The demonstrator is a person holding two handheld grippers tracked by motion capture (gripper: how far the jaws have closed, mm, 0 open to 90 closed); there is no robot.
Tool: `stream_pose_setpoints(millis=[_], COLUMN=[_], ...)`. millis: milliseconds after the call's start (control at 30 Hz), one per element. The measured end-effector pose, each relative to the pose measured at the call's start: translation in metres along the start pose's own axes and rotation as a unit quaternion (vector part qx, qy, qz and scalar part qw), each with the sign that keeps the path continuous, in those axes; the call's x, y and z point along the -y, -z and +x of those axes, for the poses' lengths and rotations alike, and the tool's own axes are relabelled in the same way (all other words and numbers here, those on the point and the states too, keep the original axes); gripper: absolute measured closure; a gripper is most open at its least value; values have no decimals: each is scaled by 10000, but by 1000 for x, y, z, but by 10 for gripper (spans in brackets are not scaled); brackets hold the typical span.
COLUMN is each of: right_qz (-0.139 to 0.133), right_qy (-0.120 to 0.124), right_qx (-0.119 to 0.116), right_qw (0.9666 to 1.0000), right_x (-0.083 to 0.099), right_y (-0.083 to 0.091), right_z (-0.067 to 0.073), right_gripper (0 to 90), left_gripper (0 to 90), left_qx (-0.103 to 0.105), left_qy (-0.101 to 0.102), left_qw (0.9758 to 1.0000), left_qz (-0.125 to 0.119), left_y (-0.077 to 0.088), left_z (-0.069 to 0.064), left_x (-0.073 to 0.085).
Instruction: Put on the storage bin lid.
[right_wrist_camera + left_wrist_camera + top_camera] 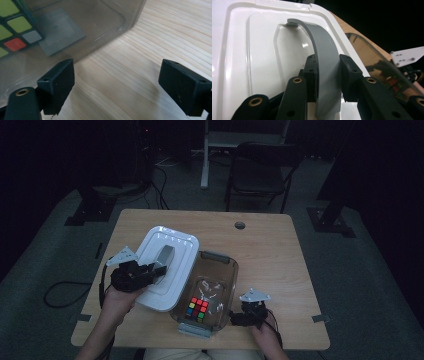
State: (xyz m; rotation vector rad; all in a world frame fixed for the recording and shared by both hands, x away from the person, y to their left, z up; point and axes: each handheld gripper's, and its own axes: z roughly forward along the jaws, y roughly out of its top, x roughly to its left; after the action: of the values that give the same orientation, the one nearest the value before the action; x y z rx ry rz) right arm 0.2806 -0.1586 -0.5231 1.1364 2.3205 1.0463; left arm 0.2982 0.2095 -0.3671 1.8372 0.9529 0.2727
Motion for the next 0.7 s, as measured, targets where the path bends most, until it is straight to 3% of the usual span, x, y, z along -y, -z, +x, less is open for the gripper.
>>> stream_pose_setpoints(millis=[233,367,500,567,600,700], right_qz=[-14,-22,-93,-102,-103,-93], right_qy=[136,36,213,217,244,49], right_qx=[-131,-286,-346,-345,-156,-24], right_qw=[9998,9996,9991,9991,9995,9999], right_x=[-20,-33,-41,-40,-38,-34], right_y=[-17,-30,-35,-35,-33,-29], right_z=[22,32,39,38,34,22], right_gripper=[134,134,129,128,129,129], left_gripper=[710,711,711,710,711,711], left_qx=[28,31,107,124,39,74], left_qy=[-127,-131,-91,-70,-69,-72], left_qw=[9999,9998,9997,9997,9998,9995], left_qz=[63,115,190,195,205,282], left_y=[-1,-3,-3,-3,-4,-8], left_z=[-6,-5,-4,-4,-6,-9], left_x=[-5,-4,-2,-2,-2,-1])
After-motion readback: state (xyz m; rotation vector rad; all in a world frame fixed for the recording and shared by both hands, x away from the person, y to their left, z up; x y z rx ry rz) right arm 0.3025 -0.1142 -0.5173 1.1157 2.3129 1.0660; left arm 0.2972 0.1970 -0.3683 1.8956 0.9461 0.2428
